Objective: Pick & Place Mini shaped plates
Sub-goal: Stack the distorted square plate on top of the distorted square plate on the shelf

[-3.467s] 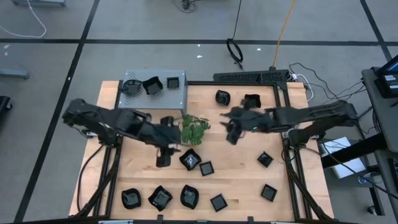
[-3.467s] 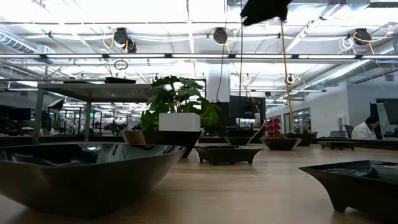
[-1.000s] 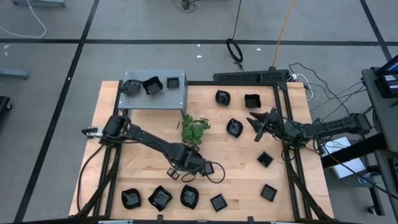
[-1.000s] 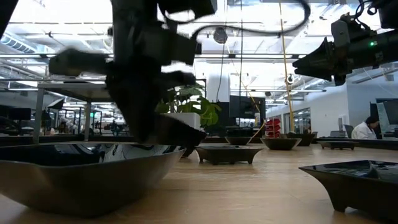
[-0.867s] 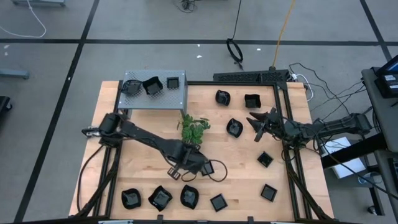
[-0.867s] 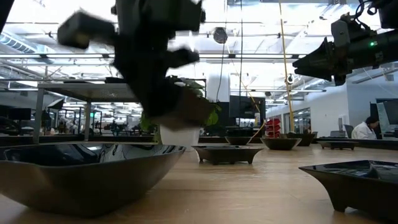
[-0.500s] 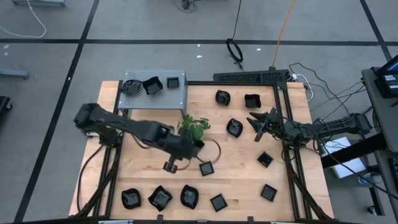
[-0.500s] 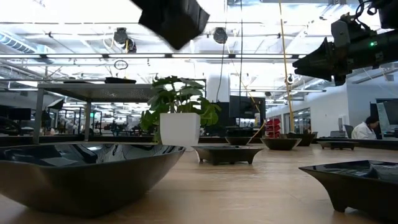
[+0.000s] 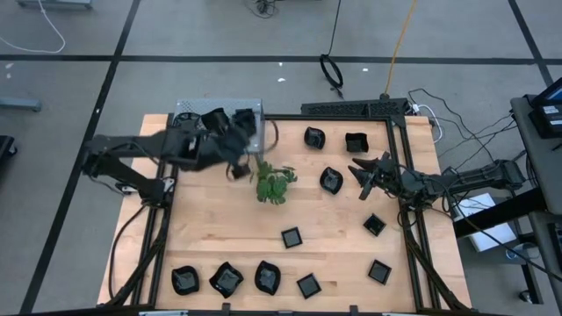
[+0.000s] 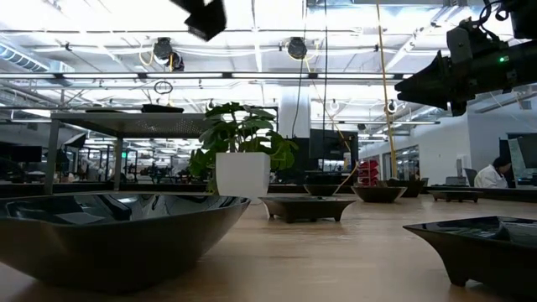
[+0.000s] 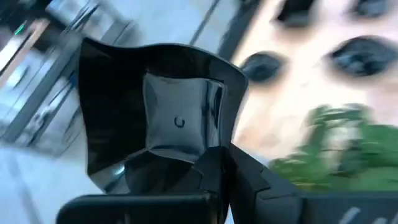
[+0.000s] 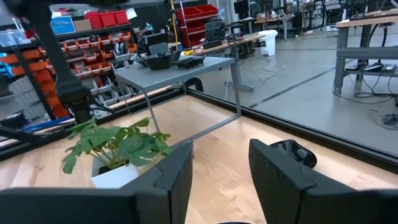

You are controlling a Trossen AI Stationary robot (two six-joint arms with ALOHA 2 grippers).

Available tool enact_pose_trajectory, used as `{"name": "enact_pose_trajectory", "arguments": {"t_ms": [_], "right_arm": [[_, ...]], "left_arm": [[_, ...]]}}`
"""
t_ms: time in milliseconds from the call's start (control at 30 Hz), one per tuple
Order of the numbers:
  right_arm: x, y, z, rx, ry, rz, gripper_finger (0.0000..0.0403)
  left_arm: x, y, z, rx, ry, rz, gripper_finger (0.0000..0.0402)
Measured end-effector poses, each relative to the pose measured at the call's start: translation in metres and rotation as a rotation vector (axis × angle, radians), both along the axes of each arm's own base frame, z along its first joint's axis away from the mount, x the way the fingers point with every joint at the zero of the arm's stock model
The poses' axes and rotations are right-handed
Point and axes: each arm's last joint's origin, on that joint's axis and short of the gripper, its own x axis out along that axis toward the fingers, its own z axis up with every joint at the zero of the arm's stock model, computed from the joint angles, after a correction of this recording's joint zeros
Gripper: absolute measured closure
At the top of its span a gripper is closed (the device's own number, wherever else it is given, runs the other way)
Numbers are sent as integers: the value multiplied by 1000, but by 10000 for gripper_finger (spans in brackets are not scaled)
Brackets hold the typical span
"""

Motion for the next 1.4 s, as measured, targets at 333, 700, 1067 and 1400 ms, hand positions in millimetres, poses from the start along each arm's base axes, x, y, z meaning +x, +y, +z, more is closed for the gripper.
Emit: {"name": "enact_pose_trajectory", "arguments": {"t_ms": [333, 700, 1067, 1400], "right_arm": [[0, 0, 0, -8, 6, 1, 259], [0, 0, 0, -7, 5, 1, 259], [0, 0, 0, -7, 5, 1, 259], [0, 0, 0, -7, 5, 1, 258]], "left_arm": [[-29, 80, -16, -216, 146, 252, 390], [-59, 122, -56, -376, 305, 374, 390], [-66, 137, -90, -369, 392, 342, 386], [-63, 141, -88, -338, 352, 338, 366]]}}
